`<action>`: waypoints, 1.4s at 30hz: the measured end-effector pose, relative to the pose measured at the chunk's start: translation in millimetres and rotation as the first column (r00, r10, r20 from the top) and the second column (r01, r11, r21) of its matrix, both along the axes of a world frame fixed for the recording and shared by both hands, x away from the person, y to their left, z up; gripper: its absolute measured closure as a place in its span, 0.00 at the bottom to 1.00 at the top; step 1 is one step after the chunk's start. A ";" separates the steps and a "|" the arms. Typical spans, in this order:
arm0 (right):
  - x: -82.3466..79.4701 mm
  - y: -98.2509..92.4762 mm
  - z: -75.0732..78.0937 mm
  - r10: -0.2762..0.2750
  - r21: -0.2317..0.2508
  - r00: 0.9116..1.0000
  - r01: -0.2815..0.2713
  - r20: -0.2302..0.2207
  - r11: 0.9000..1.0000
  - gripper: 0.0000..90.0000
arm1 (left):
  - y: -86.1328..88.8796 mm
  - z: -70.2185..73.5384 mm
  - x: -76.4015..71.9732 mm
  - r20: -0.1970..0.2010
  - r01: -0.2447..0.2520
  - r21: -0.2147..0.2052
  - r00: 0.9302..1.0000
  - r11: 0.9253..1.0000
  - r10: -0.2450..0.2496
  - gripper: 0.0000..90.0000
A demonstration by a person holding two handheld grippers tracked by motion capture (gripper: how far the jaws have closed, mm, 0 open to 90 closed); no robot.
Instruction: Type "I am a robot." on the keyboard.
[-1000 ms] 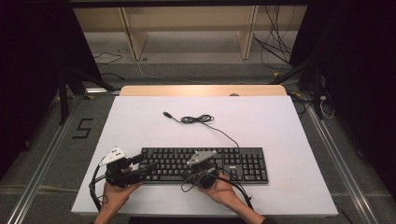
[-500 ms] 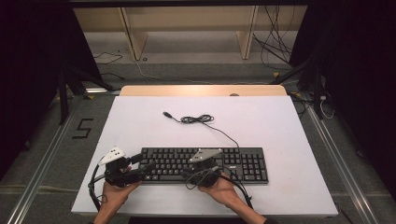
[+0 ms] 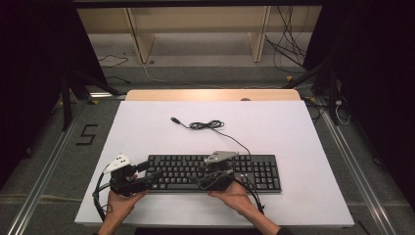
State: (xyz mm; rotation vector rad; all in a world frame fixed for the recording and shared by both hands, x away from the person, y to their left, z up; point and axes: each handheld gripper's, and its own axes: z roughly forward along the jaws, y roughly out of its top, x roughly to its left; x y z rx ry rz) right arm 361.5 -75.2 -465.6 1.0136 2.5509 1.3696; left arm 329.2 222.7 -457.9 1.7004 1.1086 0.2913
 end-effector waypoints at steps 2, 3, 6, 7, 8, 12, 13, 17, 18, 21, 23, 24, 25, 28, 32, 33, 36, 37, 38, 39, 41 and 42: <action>-0.1 -1.1 1.6 -0.005 0.007 1.000 0.004 0.007 1.000 0.50 | 0.1 -0.2 0.2 -0.001 -0.001 0.000 1.000 1.000 0.001 0.31; 0.0 -1.8 2.4 -0.006 0.012 1.000 0.005 0.010 1.000 0.50 | 0.1 -0.2 0.3 -0.001 -0.001 0.001 1.000 1.000 0.001 0.31; 0.7 -3.3 4.5 -0.015 0.025 1.000 0.014 0.021 1.000 0.49 | 0.1 -0.2 0.7 -0.002 -0.001 0.002 1.000 1.000 0.001 0.31; 0.9 -3.7 4.9 -0.017 0.026 1.000 0.017 0.023 1.000 0.48 | 0.0 -0.3 1.2 -0.004 0.001 0.002 1.000 1.000 -0.001 0.31; 0.7 -4.1 5.2 -0.020 0.025 1.000 0.020 0.021 0.999 0.47 | -0.6 -0.6 1.7 -0.005 -0.001 -0.001 1.000 1.000 0.001 0.32; -0.7 -6.6 7.2 -0.027 0.034 0.999 0.026 0.033 0.999 0.43 | -2.9 -2.3 4.9 -0.008 0.003 0.011 1.000 1.000 -0.003 0.35; -1.5 -7.8 8.2 -0.028 0.038 0.999 0.026 0.036 0.999 0.43 | -3.7 -2.7 5.8 -0.008 0.007 0.013 1.000 1.000 -0.007 0.36; -5.1 -14.3 11.6 -0.030 0.058 0.998 0.027 0.049 0.998 0.41 | -7.8 -1.9 9.1 -0.006 0.015 0.033 1.000 0.999 -0.015 0.45; -6.0 -16.2 12.2 -0.033 0.061 0.998 0.029 0.054 0.998 0.41 | -9.1 -1.9 10.2 -0.007 0.021 0.033 1.000 0.999 -0.021 0.48; -7.9 -22.4 13.6 -0.037 0.071 0.998 0.034 0.055 0.997 0.41 | -14.3 -1.9 13.4 -0.009 0.036 0.056 0.999 0.998 -0.035 0.58; -9.1 -26.8 14.6 -0.044 0.076 0.997 0.040 0.059 0.996 0.41 | -18.1 -2.4 15.9 -0.011 0.054 0.079 0.999 0.995 -0.054 0.66; -9.4 -29.0 15.1 -0.045 0.081 0.997 0.041 0.059 0.996 0.41 | -20.4 -2.8 17.3 -0.016 0.062 0.084 0.998 0.995 -0.061 0.70; -9.9 -30.9 15.6 -0.048 0.083 0.997 0.043 0.060 0.996 0.41 | -22.4 -3.1 19.0 -0.020 0.070 0.093 0.997 0.993 -0.068 0.73; -11.3 -36.3 17.1 -0.058 0.088 0.997 0.053 0.059 0.995 0.40 | -29.1 -4.1 24.7 -0.032 0.088 0.115 0.996 0.989 -0.085 0.84; -14.3 -43.7 18.3 -0.068 0.097 0.996 0.062 0.064 0.993 0.39 | -35.2 -7.2 31.7 -0.055 0.108 0.146 0.993 0.983 -0.101 0.95; -15.1 -45.5 18.5 -0.072 0.099 0.995 0.065 0.064 0.993 0.39 | -36.8 -7.6 33.3 -0.062 0.111 0.147 0.993 0.983 -0.103 0.97; -17.3 -50.7 19.4 -0.078 0.104 0.995 0.071 0.066 0.992 0.38 | -42.6 -8.6 38.1 -0.077 0.129 0.164 0.990 0.978 -0.117 0.99; -18.0 -52.5 19.9 -0.081 0.107 0.994 0.073 0.067 0.992 0.38 | -44.5 -9.0 39.6 -0.084 0.135 0.172 0.989 0.976 -0.122 0.99; -18.8 -54.3 20.6 -0.083 0.113 0.994 0.076 0.066 0.991 0.38 | -46.6 -9.9 41.0 -0.086 0.139 0.175 0.988 0.975 -0.126 0.99; -19.6 -55.9 21.1 -0.086 0.116 0.994 0.077 0.070 0.990 0.38 | -48.4 -10.4 42.1 -0.094 0.142 0.183 0.987 0.973 -0.127 0.99; -20.9 -58.8 21.9 -0.091 0.123 0.993 0.082 0.074 0.989 0.38 | -50.7 -12.0 44.1 -0.101 0.148 0.194 0.986 0.970 -0.130 0.99; -21.5 -60.1 22.1 -0.094 0.124 0.993 0.085 0.072 0.989 0.38 | -51.5 -12.9 44.9 -0.105 0.145 0.195 0.986 0.970 -0.127 0.99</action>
